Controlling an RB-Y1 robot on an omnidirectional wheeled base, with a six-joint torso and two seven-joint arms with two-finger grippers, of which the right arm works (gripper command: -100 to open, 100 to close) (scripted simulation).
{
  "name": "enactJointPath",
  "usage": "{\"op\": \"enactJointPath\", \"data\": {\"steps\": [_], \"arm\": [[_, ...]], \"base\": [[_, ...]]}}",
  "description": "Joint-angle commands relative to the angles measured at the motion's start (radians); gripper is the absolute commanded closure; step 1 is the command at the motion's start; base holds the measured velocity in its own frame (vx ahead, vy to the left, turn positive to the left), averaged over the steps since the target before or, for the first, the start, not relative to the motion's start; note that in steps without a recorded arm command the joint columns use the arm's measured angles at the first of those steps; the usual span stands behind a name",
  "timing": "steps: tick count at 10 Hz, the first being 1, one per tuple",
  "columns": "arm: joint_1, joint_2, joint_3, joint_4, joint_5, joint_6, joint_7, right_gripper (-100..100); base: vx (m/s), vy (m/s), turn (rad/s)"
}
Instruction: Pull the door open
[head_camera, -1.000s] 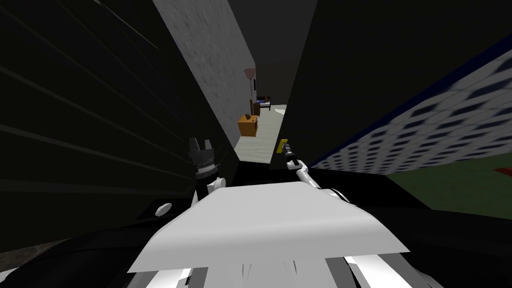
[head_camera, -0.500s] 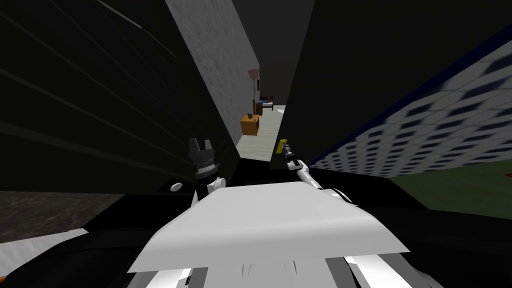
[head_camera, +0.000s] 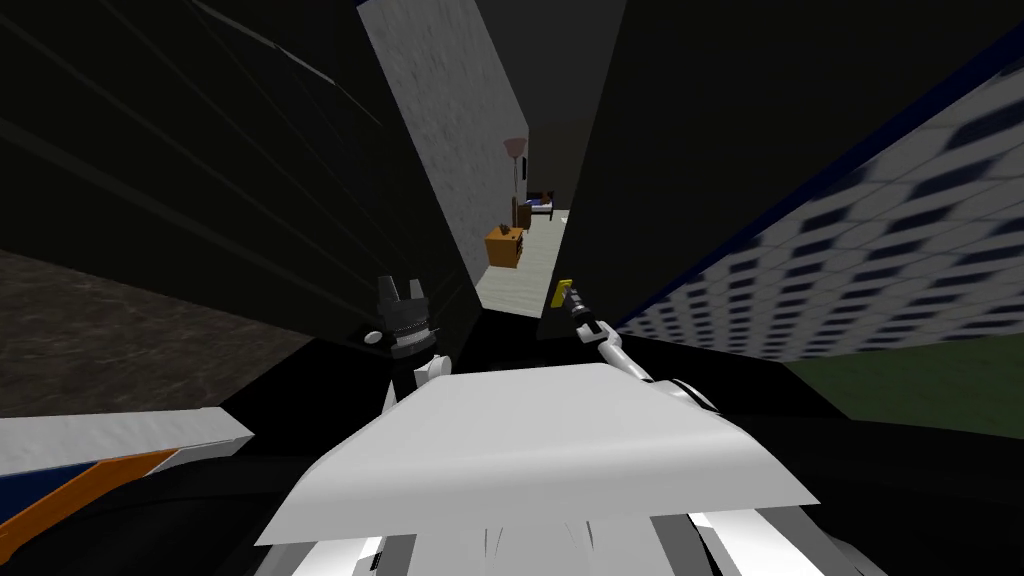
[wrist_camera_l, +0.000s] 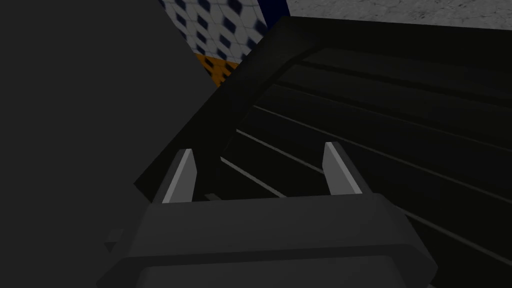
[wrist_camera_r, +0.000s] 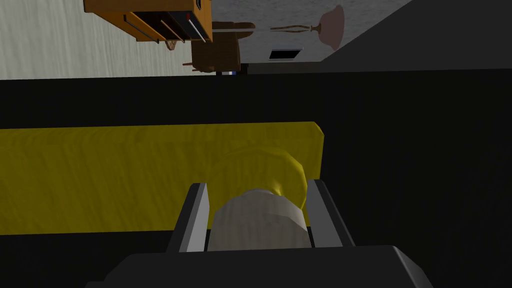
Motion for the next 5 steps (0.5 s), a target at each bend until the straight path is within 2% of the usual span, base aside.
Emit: {"op": "enactJointPath", "data": {"steps": [1, 2, 3, 4, 5], "arm": [[0.011, -0.02, 0.012, -0.012, 0.001, -0.008, -0.019, 100], [0.017, -0.031, 0.024, -0.019, 0.002, -0.014, -0.031, 100], [0.012, -0.021, 0.021, -0.014, 0.002, -0.01, -0.023, 100], [0.036, -0.043, 0.042, -0.032, 0.005, -0.027, -0.045, 100], [0.048, -0.057, 0.051, -0.043, 0.006, -0.038, -0.058, 100]], "base": [[-0.214, -0.083, 0.072], [-0.231, -0.137, 0.105], [-0.106, -0.058, 0.05], [-0.158, -0.045, 0.111], [-0.21, -0.12, 0.124]]}}
